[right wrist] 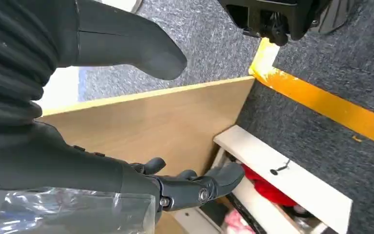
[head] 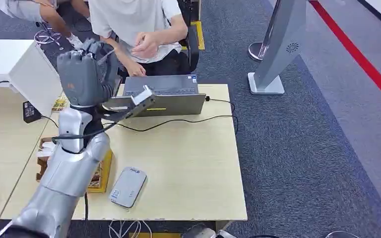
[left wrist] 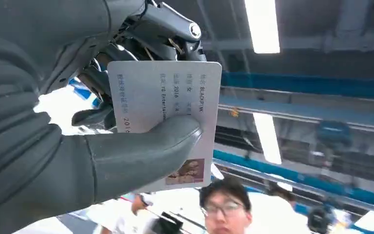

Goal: Pass the card to the sensor for recognition and then transmit it.

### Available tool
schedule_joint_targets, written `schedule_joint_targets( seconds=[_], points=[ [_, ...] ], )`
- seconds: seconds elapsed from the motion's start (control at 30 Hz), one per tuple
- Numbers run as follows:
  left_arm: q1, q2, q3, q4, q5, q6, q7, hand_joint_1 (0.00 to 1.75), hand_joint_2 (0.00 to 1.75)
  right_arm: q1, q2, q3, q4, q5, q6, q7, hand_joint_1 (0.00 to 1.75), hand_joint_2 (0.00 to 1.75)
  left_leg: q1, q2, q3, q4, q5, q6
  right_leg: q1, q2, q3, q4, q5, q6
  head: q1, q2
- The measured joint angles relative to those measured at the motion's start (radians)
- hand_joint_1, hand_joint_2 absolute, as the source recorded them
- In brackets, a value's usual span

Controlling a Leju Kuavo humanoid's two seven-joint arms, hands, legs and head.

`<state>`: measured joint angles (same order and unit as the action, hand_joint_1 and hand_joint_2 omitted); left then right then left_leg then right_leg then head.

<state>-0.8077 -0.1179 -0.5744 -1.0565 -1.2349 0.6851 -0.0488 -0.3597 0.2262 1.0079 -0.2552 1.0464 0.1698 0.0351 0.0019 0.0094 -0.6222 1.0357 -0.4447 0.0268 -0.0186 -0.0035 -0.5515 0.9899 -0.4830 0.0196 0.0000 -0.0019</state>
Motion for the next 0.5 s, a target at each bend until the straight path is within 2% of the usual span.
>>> schedule_joint_targets(
  seconds=[0.07, 0.17, 0.27, 0.37, 0.5],
  points=[
    [-0.047, -0.013, 0.024, 0.062, -0.024, 0.002, 0.005, 1.75, 1.75, -0.002, 0.0, 0.008, 0.0, 0.0, 0.005, -0.002, 0.0, 1.75, 0.0, 0.0, 0.0, 0.0, 0.0, 0.0, 0.0, 0.0, 0.0, 0.0, 0.0, 0.0, 0.0, 0.0],
    [-0.071, -0.026, 0.042, 0.104, -0.029, 0.004, 0.007, 1.75, 1.75, -0.003, 0.0, 0.011, 0.0, 0.0, 0.006, -0.002, 0.0, 1.75, 0.0, 0.0, 0.0, 0.0, 0.0, 0.0, 0.0, 0.0, -0.001, 0.0, 0.0, 0.0, 0.0, 0.0],
    [-0.109, -0.036, 0.05, 0.172, -0.052, 0.003, 0.033, 1.75, 1.75, -0.004, 0.001, 0.017, 0.0, 0.0, 0.007, -0.008, 0.0, 1.75, 0.0, 0.0, -0.001, 0.0, 0.0, 0.0, 0.0, 0.0, -0.001, 0.0, 0.0, 0.0, 0.0, 0.0],
    [-0.175, -0.049, 0.053, 0.284, -0.112, -0.005, 0.088, 1.75, 1.75, -0.005, 0.001, 0.02, 0.0, 0.0, 0.007, -0.018, 0.0, 1.75, 0.0, 0.0, -0.001, 0.0, 0.0, 0.0, 0.0, 0.0, -0.001, 0.0, 0.0, 0.0, 0.0, 0.0],
    [-0.267, -0.058, 0.053, 0.448, -0.197, -0.069, 0.177, 1.75, 1.75, -0.007, 0.001, 0.032, 0.0, -0.005, 0.01, -0.023, 0.0, 1.75, 0.0, 0.001, -0.001, 0.0, 0.0, 0.0, 0.0, 0.001, -0.001, 0.001, 0.0, 0.0, 0.0, 0.0]
  ],
)
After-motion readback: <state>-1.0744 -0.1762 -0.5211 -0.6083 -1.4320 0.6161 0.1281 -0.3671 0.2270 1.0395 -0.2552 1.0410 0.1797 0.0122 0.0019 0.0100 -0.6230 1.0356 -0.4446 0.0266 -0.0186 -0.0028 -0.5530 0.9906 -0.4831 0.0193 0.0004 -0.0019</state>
